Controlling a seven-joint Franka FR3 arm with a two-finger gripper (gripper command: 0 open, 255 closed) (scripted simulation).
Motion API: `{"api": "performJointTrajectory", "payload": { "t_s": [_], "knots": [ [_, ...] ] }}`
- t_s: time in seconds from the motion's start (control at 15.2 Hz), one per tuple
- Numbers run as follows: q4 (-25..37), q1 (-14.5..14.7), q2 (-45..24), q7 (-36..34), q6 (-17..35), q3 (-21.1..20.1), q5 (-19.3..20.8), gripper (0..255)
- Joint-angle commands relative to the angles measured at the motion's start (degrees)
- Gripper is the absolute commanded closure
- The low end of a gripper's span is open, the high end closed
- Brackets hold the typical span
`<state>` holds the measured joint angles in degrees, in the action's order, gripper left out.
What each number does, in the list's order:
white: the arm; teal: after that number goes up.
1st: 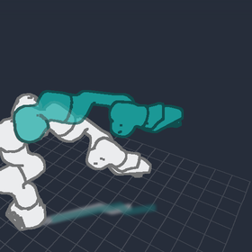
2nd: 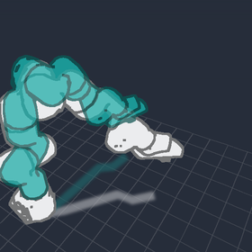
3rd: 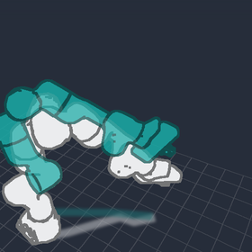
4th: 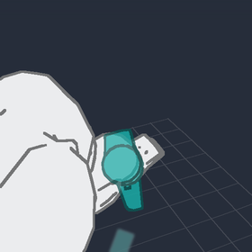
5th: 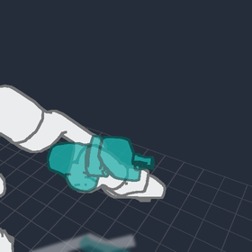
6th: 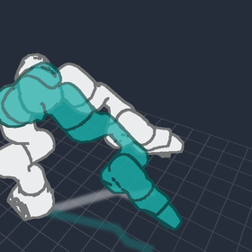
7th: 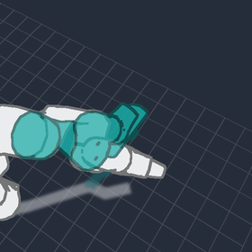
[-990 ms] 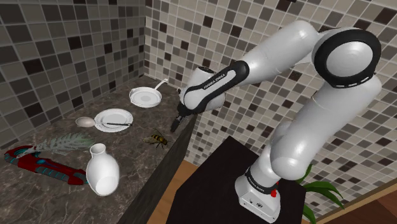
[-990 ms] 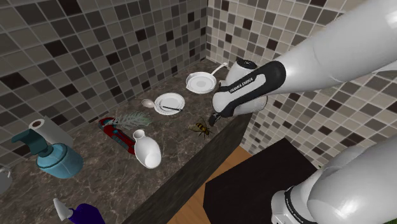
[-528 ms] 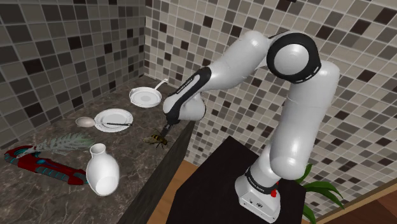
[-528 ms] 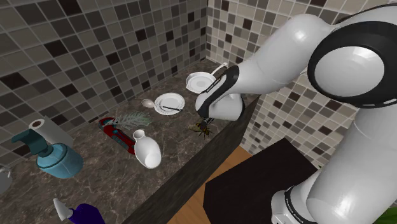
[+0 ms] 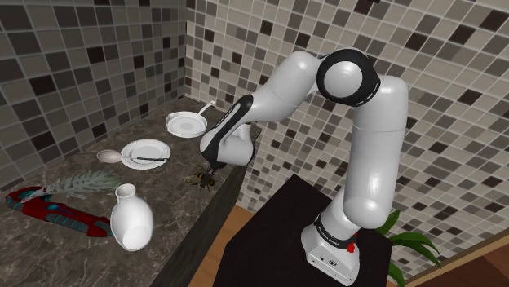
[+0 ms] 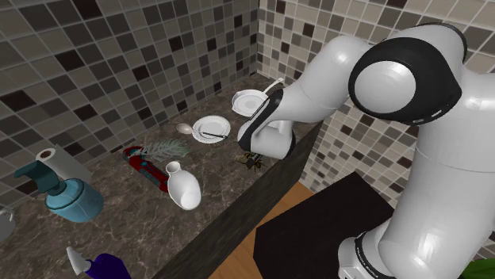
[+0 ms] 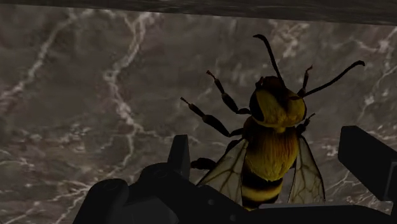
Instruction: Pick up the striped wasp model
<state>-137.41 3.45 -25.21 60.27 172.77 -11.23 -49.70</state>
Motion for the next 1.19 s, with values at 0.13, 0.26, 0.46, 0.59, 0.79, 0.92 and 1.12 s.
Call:
{"api": "performJointTrajectory", "payload": {
  "t_s": [0.13,0.26,0.46,0.59,0.79,0.92,1.12],
  "knots": [
    [0.59,-0.84,-1.37,1.18,0.93,-0.99,-0.9,255],
    [0.61,-0.75,-1.37,1.07,0.92,-0.95,-0.86,255],
    [0.63,-0.65,-1.34,0.96,0.87,-0.87,-0.78,255],
    [0.66,-0.62,-1.35,0.93,0.86,-0.83,-0.75,255],
    [0.19,-0.17,-0.37,0.28,0.25,-0.24,-0.23,255],
    [-0.57,1.06,1.54,-1.41,-1.06,1.19,1.09,255],
    [-1.63,2.76,4.34,-4.04,-2.97,3.24,3.34,255]
  ]
}}
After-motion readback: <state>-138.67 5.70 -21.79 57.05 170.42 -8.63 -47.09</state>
